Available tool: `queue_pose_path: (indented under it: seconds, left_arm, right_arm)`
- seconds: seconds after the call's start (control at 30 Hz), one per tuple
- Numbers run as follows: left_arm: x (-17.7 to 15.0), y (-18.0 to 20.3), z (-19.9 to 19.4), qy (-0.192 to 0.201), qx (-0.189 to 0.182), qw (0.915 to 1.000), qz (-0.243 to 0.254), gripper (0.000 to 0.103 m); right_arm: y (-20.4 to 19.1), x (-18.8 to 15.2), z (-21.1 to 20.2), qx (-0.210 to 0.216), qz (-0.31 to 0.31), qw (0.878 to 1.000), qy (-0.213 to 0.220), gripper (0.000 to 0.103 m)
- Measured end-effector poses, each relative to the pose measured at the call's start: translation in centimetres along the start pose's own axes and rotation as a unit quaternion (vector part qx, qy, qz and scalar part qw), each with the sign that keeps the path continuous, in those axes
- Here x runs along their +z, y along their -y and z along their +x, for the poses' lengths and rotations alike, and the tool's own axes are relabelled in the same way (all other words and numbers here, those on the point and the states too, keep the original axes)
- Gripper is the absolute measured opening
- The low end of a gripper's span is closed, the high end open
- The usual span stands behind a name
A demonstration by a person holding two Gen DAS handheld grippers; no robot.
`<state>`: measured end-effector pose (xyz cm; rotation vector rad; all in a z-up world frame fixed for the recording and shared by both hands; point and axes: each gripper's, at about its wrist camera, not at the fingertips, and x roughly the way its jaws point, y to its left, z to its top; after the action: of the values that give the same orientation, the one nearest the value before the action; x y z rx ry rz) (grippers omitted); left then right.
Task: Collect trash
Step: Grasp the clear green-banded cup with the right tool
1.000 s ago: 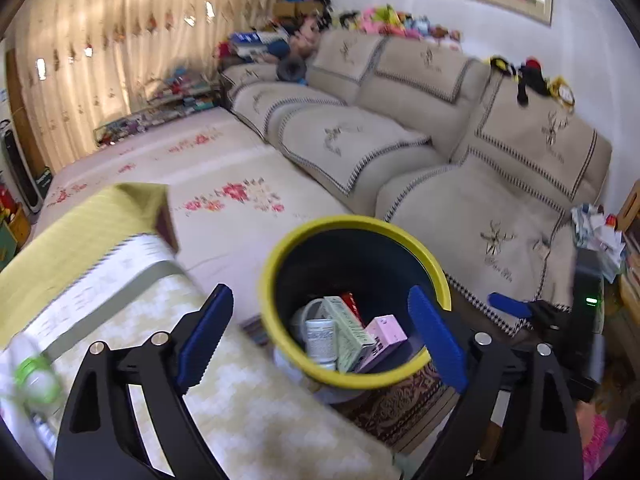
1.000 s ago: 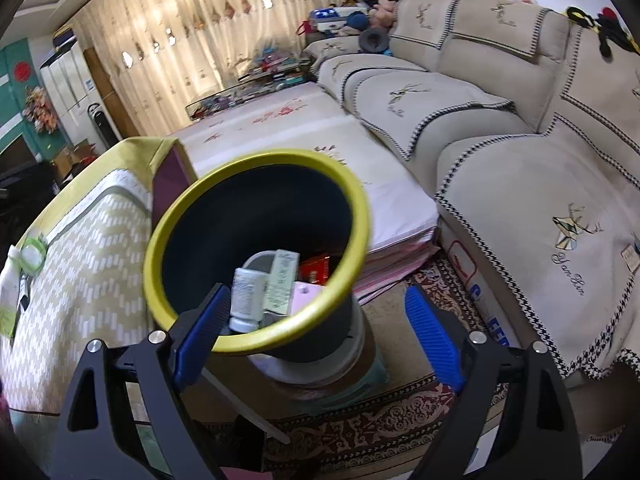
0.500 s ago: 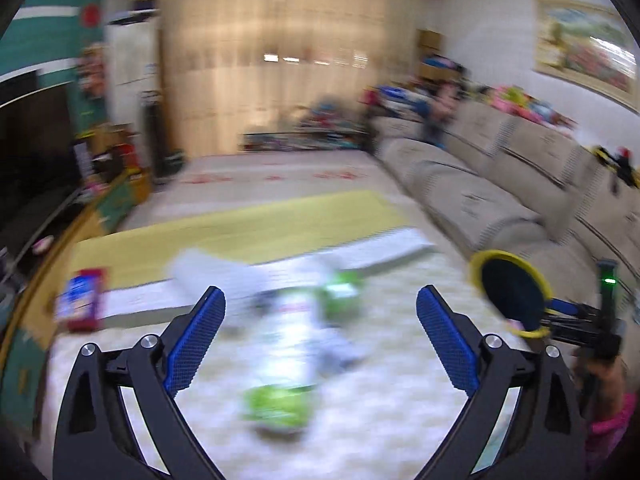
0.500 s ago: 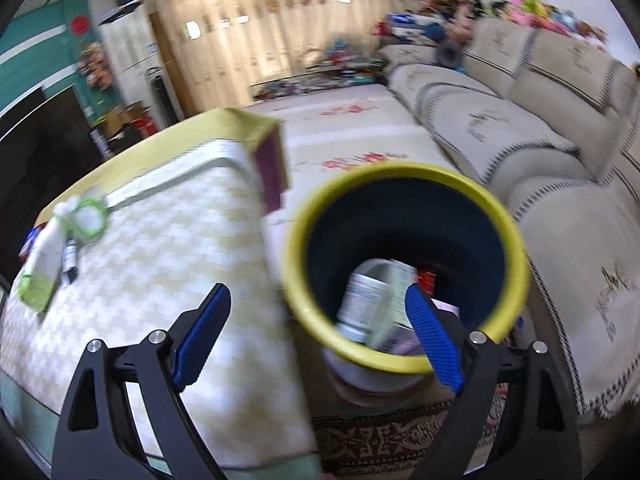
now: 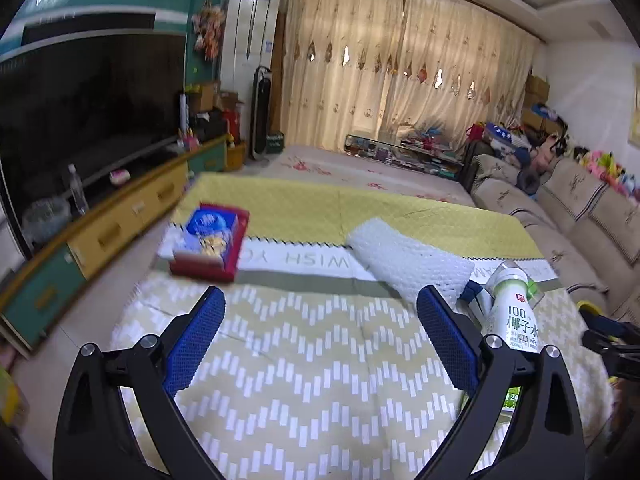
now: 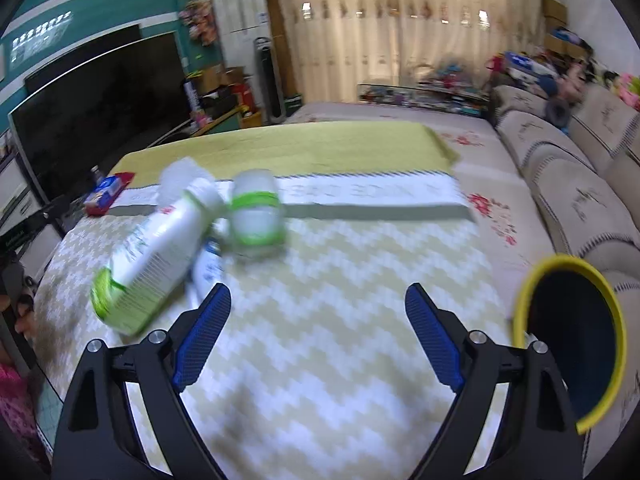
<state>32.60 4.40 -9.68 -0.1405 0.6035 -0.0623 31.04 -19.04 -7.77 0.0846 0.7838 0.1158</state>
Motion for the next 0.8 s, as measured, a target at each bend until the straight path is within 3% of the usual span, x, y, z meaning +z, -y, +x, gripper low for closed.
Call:
queue_pose_path:
  seconds: [0.3, 0.6, 0.73, 0.8]
  left_arm:
    - [-1.2, 1.9, 0.7, -0.002, -0.007, 1.0, 0.004, 0.095]
    - [-1.7, 3.1, 0.5, -0.013, -0.032, 0.9994, 0.009, 0.096]
    - [-1.8, 3.5, 0.7, -0.016, -0.038, 0.9991, 0.013, 0.096]
    - [-1.9, 3.6, 0.7, -0.016, -0.039, 0.999, 0.013, 0.096]
  right_arm:
    - [-3.1, 3.5, 5.9, 0.007, -0.052, 0.998, -0.035, 0.084]
    - [-2.9, 5.0, 9.5, 0.019, -0.028, 0.998, -0.048, 0.084]
    - [-2.9, 5.1, 10.1, 0.047, -0.013, 0.997, -0.052, 0.051]
    - [-2.8, 5.0, 9.9, 0.047, -0.01, 0.998, -0.05, 0.049]
